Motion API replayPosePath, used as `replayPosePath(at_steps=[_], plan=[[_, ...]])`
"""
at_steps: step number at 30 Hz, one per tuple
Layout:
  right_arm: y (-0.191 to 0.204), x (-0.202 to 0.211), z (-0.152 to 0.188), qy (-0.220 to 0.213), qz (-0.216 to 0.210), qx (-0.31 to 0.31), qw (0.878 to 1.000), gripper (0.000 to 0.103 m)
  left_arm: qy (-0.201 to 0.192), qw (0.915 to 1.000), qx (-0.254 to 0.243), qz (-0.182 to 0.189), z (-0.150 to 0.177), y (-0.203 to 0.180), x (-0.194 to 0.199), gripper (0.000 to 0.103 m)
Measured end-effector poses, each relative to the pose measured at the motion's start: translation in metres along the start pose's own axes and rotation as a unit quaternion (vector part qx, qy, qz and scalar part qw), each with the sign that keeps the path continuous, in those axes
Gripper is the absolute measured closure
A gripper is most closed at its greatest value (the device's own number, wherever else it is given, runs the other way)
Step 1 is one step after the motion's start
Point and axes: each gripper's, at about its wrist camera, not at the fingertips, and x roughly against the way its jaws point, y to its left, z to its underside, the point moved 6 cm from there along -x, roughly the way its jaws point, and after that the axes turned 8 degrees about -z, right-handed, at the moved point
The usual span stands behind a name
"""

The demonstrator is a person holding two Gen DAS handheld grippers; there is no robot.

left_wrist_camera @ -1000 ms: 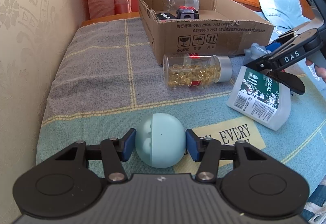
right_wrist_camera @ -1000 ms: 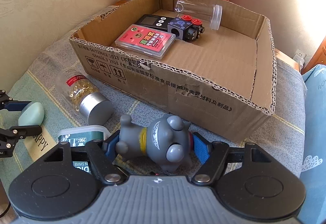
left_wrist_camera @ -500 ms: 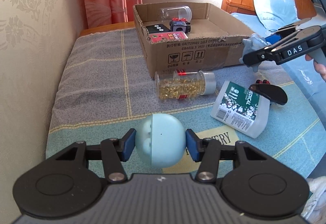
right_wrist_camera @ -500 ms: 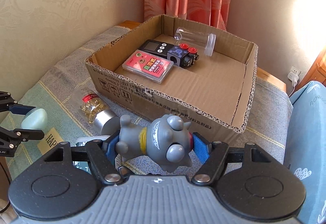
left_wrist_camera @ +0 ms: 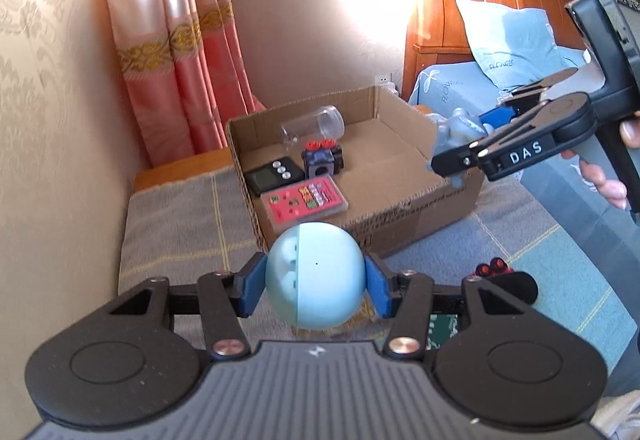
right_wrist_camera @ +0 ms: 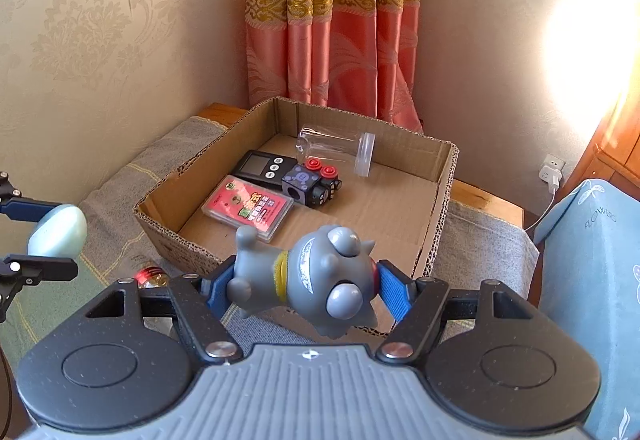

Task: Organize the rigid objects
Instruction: 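Carry both items over the box and open both grippers to drop them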

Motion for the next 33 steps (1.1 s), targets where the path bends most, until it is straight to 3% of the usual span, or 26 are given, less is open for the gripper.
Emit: replayPosePath(at_steps=[6,11,15,16,18,21,24,33], plan=[[-0.010,-0.010,-0.010,-0.001,0.005,-0.016,1.000,0.027,-0.002,1.0000,-0.005,-0.004,-0.035,-0.009,-0.039,0.051],[-0.020,-0.022,-0.014,0.008,0.014,-0.024,1.000,0.027,0.013,0.9996,-0.011,-0.020,-0.037,-0.018,-0.071,0.051],[-0.030,-0.031,-0.015,0.017,0.018,-0.039,0.999,0.027,0.014,0.9998,0.008,-0.012,-0.034,-0.017,-0.081,0.049],[-0.032,-0.033,-0.016,0.019,0.019,-0.041,0.999,0.027,0.006,0.9998,0.009,-0.015,-0.035,-0.017,-0.081,0.047],[-0.036,-0.037,-0.018,0.019,0.022,-0.042,0.999,0.027,-0.004,0.9998,0.003,-0.018,-0.035,-0.018,-0.080,0.026],[-0.042,-0.042,-0.023,0.021,0.025,-0.049,0.998,0.027,-0.022,0.9992,0.010,-0.032,-0.035,-0.016,-0.070,0.017],[-0.048,-0.048,-0.030,0.023,0.027,-0.056,0.998,0.027,-0.034,0.9989,0.026,-0.022,-0.031,-0.017,-0.051,0.007],[-0.067,-0.077,-0.072,0.014,0.053,-0.077,0.996,0.026,-0.020,0.9978,0.046,-0.044,0.010,-0.024,-0.005,0.004]])
